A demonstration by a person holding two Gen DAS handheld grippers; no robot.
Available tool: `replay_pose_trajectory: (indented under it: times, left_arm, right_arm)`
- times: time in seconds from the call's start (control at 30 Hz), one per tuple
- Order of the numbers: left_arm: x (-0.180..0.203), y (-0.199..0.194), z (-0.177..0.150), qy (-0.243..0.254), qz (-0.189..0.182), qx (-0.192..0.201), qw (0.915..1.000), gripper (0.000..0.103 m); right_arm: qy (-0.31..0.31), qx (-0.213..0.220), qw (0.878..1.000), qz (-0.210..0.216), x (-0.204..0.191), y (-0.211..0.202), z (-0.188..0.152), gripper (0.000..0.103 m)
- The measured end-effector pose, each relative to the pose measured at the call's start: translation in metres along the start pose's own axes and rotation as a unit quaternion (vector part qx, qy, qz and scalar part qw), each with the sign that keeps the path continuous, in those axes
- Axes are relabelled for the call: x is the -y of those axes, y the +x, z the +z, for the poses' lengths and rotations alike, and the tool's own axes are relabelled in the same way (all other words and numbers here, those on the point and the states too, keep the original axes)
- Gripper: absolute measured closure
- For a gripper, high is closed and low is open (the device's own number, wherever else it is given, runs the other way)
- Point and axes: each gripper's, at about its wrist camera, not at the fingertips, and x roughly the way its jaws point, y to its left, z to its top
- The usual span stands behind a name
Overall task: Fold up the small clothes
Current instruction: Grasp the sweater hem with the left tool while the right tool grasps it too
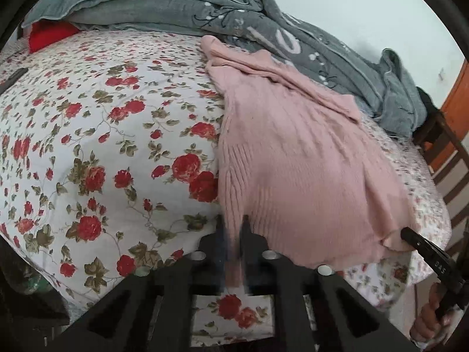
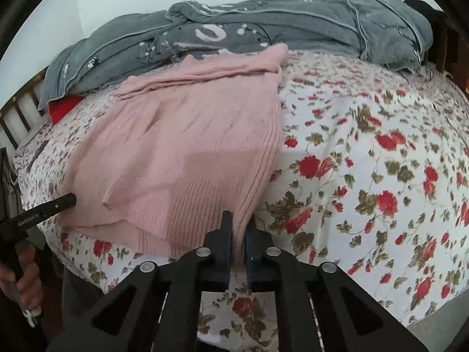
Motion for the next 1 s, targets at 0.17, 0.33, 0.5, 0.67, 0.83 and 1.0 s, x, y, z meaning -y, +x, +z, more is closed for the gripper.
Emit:
replay_pose_trajectory:
  times: [0.17, 0.33, 0.5, 0.67, 0.83, 1.0]
  left_arm:
    - [-0.013, -0.03, 0.007, -0.002, -0.028, 0.036, 0.999, 0.096]
    - [-0.032, -0.013, 0.003, -0.034, -0.027, 0.002, 0.9991, 0.096]
    - [-0.033, -0.003, -0.004, -0.04, -0.027, -0.016, 0.9987, 0.095]
    - [-0.031, 0.0, -0.004, -0.036, -0.043, -0.029, 0.998, 0.063]
    - [-0.029, 0.005, 0.005, -0.038, -0.058, -0.033, 0.997, 0.06]
    - [-0.02, 0.01, 0.005, -0.033, -0.047, -0.034, 0.9978, 0.068]
  right_arm:
    - [0.048, 0.046, 0.997, 0.042, 0.028, -0.033, 0.002, 0.098]
    - [0.093, 0.004, 0.994, 0.053, 0.06, -0.01, -0.01, 0.099]
    - [0.07, 0.0, 0.997, 0.031, 0.051, -0.004, -0.016, 0.099]
    - [0.029, -0.011, 0.999, 0.031, 0.036, -0.008, -0.013, 0.095]
    - [0.031, -0.011, 0.998, 0.048, 0.035, -0.008, -0.006, 0.076]
    - [0.044, -0.025, 0.997, 0.056, 0.034, 0.01, -0.002, 0.067]
